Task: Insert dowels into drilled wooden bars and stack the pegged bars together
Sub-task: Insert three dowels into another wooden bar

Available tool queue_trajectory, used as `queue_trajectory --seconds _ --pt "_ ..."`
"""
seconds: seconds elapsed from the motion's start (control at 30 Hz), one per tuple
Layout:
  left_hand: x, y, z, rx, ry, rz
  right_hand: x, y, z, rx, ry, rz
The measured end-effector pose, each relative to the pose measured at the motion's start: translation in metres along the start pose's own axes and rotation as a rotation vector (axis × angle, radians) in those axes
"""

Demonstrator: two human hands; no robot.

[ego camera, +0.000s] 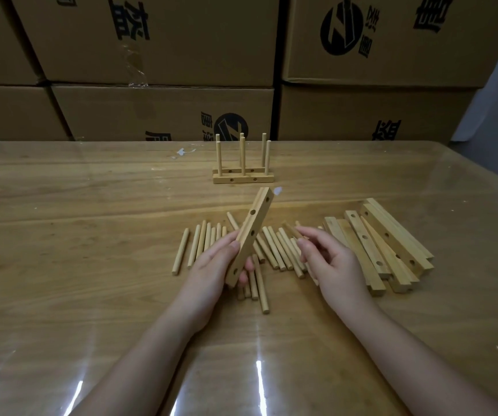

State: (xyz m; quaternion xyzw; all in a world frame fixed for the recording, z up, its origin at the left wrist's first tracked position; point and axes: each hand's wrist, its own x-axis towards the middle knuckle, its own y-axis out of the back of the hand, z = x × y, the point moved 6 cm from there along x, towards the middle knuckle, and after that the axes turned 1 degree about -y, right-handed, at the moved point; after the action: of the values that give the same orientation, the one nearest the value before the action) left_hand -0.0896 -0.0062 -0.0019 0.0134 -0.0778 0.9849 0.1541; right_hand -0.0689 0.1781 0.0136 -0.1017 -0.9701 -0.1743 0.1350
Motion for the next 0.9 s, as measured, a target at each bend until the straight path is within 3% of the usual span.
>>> queue_trajectory --seconds 0.33,0.9 --pt "-0.002 -0.009 0.008 0.247 -0.082 0.009 0.0 0.003 0.001 0.052 -0.019 0.055" --pt "-0.008 -0.013 0.011 0.241 -0.069 -0.065 0.002 0.005 0.007 0.019 -0.054 0.085"
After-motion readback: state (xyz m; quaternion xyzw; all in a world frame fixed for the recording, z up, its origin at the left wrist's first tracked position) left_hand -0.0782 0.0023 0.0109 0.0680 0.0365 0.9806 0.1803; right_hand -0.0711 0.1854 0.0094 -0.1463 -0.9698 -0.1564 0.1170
